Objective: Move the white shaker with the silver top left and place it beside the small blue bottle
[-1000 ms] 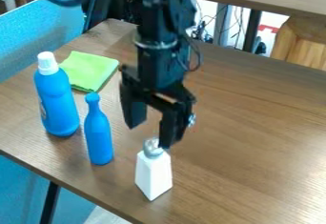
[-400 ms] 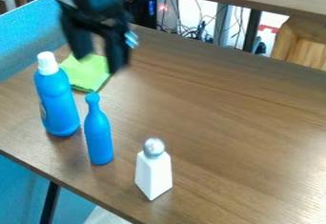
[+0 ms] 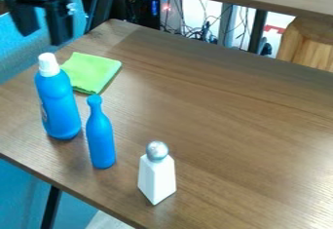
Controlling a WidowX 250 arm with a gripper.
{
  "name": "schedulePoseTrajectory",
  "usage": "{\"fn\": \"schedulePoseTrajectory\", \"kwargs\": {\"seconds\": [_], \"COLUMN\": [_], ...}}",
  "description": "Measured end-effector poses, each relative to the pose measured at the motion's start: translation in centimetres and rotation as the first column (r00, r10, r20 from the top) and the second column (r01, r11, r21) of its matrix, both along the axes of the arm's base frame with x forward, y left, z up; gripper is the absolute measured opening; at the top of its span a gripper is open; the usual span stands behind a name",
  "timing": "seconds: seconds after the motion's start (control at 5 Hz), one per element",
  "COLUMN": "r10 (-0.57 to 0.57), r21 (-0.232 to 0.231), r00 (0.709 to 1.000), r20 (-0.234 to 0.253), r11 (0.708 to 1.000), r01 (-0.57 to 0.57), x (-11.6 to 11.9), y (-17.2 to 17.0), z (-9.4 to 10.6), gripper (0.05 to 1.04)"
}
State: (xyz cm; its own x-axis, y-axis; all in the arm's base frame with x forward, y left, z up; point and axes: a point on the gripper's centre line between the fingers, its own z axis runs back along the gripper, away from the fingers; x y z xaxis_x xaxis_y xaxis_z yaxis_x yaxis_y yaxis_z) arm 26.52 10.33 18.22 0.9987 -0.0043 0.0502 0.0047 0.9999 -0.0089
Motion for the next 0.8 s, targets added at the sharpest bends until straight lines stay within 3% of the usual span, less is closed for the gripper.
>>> {"fn": "schedulePoseTrajectory", "kwargs": {"seconds": [0.4,0.8], "r10": [0.041,0.062], "r21": [-0.022,-0.015], "r00": [0.997,0.991], "r20": [-0.069,-0.115], "r11": [0.999,0.998], "r01": [-0.043,-0.064], "x": [3.6,7.6], "y": [5.8,8.1], "z": [-1.8,-3.8], "gripper": [1.001,1.001]}}
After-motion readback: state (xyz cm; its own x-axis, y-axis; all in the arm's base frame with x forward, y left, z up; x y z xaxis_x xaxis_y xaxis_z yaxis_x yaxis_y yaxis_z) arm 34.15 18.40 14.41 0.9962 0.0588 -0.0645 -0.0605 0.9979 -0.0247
